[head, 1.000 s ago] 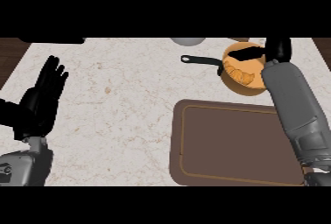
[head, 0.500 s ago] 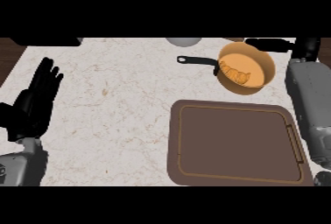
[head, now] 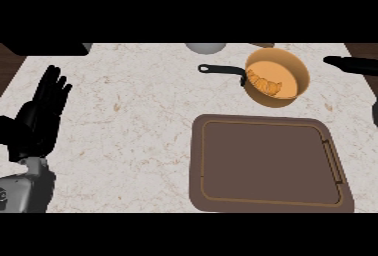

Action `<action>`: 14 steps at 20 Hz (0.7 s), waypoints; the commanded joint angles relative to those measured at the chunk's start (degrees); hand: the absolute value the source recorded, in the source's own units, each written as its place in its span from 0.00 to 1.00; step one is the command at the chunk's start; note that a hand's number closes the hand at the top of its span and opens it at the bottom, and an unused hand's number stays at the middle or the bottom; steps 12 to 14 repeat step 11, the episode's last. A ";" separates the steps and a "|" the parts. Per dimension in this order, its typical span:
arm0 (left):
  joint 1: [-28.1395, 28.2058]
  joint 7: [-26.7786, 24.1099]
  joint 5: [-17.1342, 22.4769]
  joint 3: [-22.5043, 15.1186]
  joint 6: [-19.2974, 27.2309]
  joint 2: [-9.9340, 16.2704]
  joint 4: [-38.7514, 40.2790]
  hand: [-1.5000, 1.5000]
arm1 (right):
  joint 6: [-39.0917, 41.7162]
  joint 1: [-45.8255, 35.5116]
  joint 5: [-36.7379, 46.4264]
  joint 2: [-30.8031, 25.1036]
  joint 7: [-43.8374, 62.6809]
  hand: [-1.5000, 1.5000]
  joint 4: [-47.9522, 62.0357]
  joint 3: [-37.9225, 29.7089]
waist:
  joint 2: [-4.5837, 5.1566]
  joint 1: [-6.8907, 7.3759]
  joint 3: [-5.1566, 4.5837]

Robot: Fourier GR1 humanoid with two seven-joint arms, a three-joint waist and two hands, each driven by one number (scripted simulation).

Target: Pick the croissant from the tray and place it in the pot

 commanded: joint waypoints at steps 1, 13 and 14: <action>1.77 0.95 -1.68 -1.75 1.47 -1.91 -2.85 0.50 | 4.32 4.75 -2.92 -2.32 0.61 0.00 -4.04 0.82 | -0.05 0.04 0.00; 5.81 -3.14 -1.81 -1.63 -0.02 -3.26 -4.10 0.50 | 9.83 11.44 -8.49 -7.33 -1.25 0.00 -5.70 0.81 | 0.05 0.39 0.01; 5.81 -3.14 -1.81 -1.63 -0.02 -3.26 -4.10 0.50 | 9.83 11.44 -8.49 -7.33 -1.25 0.00 -5.70 0.81 | 0.05 0.39 0.01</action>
